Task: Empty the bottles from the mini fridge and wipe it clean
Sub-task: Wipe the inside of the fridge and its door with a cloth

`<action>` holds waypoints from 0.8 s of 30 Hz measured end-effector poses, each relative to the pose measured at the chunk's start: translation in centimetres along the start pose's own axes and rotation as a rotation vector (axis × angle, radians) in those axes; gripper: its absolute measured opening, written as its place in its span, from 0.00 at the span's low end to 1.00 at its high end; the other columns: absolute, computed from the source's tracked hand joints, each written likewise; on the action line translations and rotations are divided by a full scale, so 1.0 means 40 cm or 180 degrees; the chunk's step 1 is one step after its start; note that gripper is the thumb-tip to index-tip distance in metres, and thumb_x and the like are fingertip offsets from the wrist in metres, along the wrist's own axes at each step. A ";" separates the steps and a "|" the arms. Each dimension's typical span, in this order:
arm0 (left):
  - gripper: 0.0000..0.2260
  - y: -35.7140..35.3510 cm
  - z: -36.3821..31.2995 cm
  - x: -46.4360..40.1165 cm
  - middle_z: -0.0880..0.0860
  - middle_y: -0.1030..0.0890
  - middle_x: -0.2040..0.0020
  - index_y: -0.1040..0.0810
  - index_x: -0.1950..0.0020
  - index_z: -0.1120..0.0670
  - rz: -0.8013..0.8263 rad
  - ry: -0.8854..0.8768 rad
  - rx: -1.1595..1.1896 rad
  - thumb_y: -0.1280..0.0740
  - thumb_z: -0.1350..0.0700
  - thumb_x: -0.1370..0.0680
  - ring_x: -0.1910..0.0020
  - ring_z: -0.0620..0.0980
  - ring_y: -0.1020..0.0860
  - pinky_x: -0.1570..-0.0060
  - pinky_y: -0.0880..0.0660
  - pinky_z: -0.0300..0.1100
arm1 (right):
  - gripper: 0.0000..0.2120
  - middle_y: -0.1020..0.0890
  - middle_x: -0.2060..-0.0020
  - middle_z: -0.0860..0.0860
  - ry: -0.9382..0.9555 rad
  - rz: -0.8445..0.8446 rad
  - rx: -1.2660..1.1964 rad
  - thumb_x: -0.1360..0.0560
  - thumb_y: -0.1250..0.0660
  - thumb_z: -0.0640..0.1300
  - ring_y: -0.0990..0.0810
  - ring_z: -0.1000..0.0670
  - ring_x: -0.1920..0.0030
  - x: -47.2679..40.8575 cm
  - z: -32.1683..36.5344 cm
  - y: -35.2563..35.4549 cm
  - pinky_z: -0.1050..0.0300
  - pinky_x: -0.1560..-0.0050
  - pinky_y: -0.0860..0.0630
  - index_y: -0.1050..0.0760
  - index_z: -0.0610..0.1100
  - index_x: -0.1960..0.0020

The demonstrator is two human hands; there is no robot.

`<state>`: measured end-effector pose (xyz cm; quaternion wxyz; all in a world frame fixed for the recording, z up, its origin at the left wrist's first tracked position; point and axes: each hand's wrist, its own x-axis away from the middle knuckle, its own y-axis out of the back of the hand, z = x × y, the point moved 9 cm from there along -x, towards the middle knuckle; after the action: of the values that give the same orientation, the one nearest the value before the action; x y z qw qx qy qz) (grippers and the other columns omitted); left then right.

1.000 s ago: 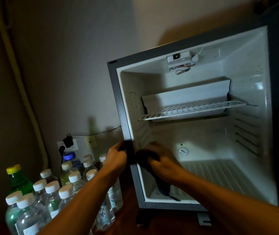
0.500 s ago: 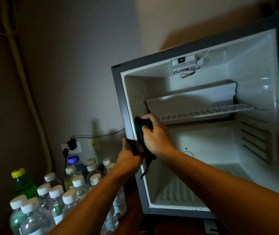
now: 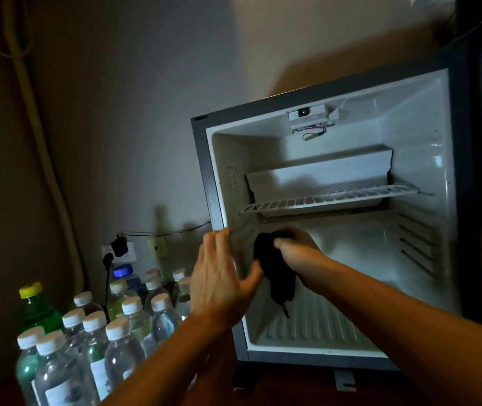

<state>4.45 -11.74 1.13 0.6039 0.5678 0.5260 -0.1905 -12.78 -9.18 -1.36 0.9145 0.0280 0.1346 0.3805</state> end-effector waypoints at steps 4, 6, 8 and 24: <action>0.38 -0.069 -0.054 0.007 0.48 0.37 0.33 0.44 0.27 0.45 0.0679 -0.0222 0.0121 0.30 0.39 0.31 0.40 0.48 0.28 0.49 0.21 0.43 | 0.09 0.15 0.54 0.42 0.0156 0.0332 -0.0577 0.24 0.36 0.36 0.16 0.44 0.53 0.028 0.026 -0.016 0.49 0.49 0.19 0.20 0.40 0.47; 0.36 -0.073 -0.066 -0.003 0.48 0.35 0.36 0.41 0.29 0.44 0.0707 -0.0238 0.0278 0.27 0.43 0.32 0.42 0.50 0.26 0.49 0.21 0.44 | 0.09 0.15 0.53 0.41 0.0209 0.0603 -0.0600 0.24 0.36 0.36 0.16 0.43 0.52 0.045 0.041 -0.024 0.46 0.46 0.20 0.20 0.40 0.47; 0.34 -0.071 -0.064 -0.015 0.49 0.34 0.37 0.38 0.31 0.44 0.0692 -0.0258 0.0221 0.25 0.48 0.31 0.44 0.48 0.26 0.48 0.24 0.39 | 0.10 0.17 0.51 0.37 0.0268 0.0931 -0.0656 0.23 0.37 0.39 0.17 0.39 0.50 0.053 0.048 -0.030 0.43 0.44 0.21 0.20 0.37 0.47; 0.41 -0.132 -0.085 -0.050 0.52 0.41 0.28 0.47 0.25 0.46 0.0950 -0.0073 -0.0067 0.25 0.53 0.30 0.39 0.55 0.25 0.43 0.24 0.45 | 0.20 0.20 0.45 0.39 -0.0002 0.0520 -0.1876 0.19 0.44 0.53 0.20 0.40 0.45 -0.059 -0.023 0.020 0.48 0.48 0.22 0.24 0.38 0.41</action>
<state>-2.11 -10.94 0.94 0.6375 0.6310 0.4308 -0.0995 -15.16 -10.32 -1.60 0.8496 -0.2277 0.0154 0.4755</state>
